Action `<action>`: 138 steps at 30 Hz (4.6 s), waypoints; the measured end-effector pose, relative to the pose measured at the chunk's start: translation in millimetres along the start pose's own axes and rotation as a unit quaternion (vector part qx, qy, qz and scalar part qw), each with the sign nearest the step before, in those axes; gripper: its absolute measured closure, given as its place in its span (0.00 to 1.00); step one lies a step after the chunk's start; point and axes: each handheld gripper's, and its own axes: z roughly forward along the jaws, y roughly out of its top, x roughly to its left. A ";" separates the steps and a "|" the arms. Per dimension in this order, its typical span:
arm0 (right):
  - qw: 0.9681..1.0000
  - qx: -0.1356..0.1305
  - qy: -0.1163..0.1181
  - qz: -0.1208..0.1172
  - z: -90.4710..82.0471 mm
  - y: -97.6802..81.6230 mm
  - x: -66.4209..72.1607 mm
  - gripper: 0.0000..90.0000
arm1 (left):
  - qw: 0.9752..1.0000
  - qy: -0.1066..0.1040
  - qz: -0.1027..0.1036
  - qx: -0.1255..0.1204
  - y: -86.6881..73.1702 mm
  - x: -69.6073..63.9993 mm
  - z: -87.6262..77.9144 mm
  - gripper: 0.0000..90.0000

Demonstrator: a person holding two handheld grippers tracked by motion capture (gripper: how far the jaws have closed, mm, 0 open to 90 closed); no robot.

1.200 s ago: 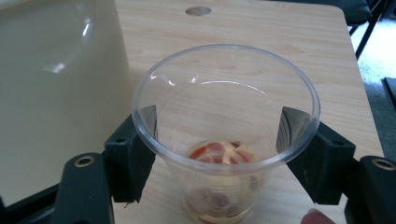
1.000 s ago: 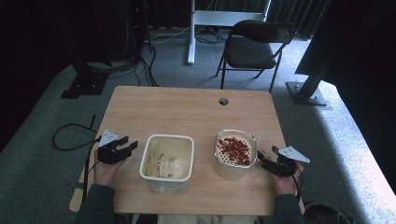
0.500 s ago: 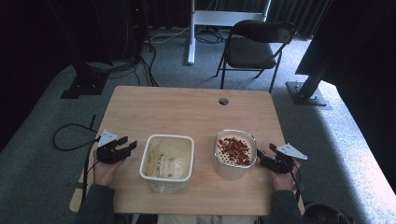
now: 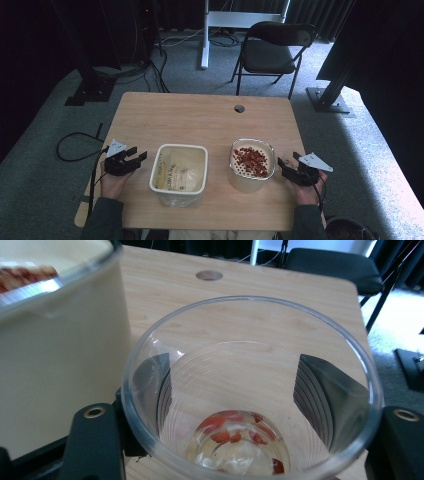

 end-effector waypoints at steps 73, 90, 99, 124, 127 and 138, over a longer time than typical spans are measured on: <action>0.976 0.031 -0.060 -0.206 -33.4 96.0 57.0 0.36 | 1.000 0.005 0.006 0.019 -4.3 0.5 15.0 0.55; 0.952 0.033 -0.073 -0.295 -34.5 104.7 70.0 0.36 | 1.000 0.005 0.006 0.022 -4.9 0.2 16.9 0.55; 0.938 0.051 -0.078 -0.334 -32.1 106.4 74.5 0.35 | 1.000 0.005 0.007 0.022 -4.9 -0.4 16.4 0.55; 0.849 0.122 -0.135 -0.496 -15.3 103.6 98.2 0.35 | 1.000 0.004 0.006 0.021 -4.7 -0.3 16.1 0.55; 0.835 0.125 -0.141 -0.517 -13.7 102.9 101.7 0.35 | 1.000 0.004 0.006 0.020 -4.4 -0.1 15.6 0.55; 0.765 0.131 -0.182 -0.604 -10.2 98.2 115.8 0.35 | 1.000 0.004 0.005 0.020 -4.4 -0.1 15.6 0.55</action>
